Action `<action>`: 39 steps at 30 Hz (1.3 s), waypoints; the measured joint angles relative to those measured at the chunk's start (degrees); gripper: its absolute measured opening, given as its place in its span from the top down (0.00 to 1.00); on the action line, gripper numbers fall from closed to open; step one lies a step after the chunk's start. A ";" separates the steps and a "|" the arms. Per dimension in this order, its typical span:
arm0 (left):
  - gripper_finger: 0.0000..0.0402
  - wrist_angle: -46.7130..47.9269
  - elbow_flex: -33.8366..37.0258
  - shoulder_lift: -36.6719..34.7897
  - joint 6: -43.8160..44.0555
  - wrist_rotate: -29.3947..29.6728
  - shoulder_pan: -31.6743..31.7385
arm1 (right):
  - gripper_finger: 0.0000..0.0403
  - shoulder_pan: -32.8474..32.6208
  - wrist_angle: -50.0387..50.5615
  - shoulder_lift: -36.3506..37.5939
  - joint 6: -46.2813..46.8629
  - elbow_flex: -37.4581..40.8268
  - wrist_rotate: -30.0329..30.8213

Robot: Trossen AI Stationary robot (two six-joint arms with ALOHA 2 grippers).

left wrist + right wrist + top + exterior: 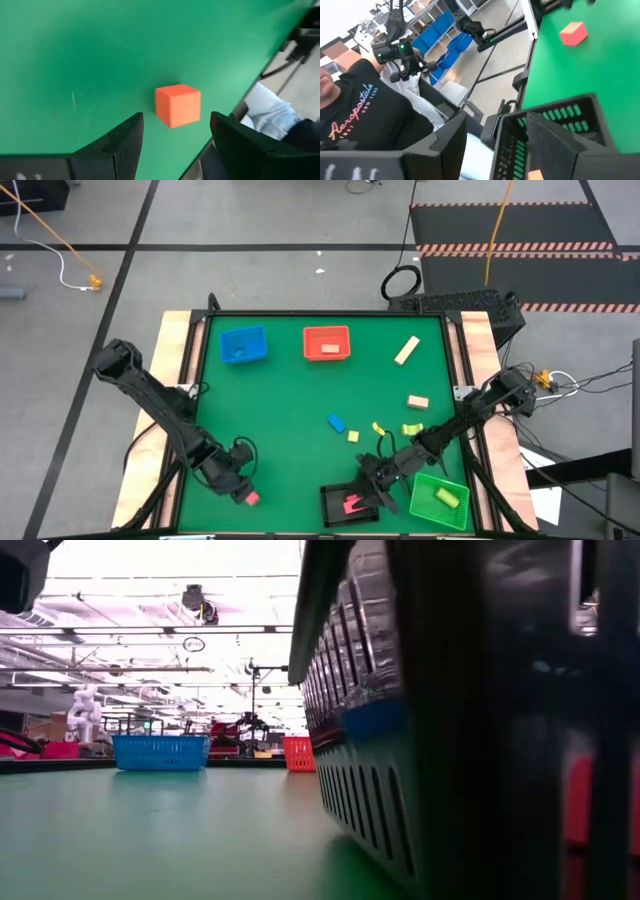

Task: Sort & place blocks by color
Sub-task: Put the red block into the black bin

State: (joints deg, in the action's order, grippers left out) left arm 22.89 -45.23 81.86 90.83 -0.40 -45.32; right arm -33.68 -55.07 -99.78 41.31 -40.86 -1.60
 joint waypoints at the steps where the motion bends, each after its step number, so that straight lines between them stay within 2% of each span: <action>1: 0.43 0.10 0.00 0.21 0.02 0.00 -0.06 | 0.51 0.22 0.02 0.08 -0.43 0.00 0.02; 12: 0.43 -1.67 0.00 0.19 0.60 0.58 0.60 | 0.51 0.35 0.46 0.10 -0.16 0.00 0.00; 19: 0.43 -9.07 0.00 0.24 3.77 5.60 -2.44 | 0.51 0.34 0.49 0.10 -0.05 0.00 0.01; 25: 0.43 -0.90 0.02 0.43 8.29 9.65 -7.29 | 0.51 0.34 0.48 0.10 -0.05 0.00 0.01; 29: 0.43 -2.05 -0.07 2.01 7.22 13.41 -9.54 | 0.51 0.34 0.49 0.10 -0.03 0.00 0.01; 32: 0.43 -2.60 -0.35 4.70 6.26 13.39 -11.12 | 0.51 0.34 0.48 0.10 -0.03 0.00 0.02; 36: 0.42 -2.44 -2.50 8.57 0.94 15.30 -12.56 | 0.51 0.34 0.49 0.10 -0.03 0.00 0.02; 39: 0.38 0.13 -4.93 11.35 -4.06 18.12 -13.61 | 0.51 0.34 0.50 0.10 -0.03 0.00 0.00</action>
State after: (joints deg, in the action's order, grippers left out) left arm 23.02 -50.16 93.21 86.76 17.72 -58.93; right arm -33.34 -54.57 -99.68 41.28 -40.86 -1.61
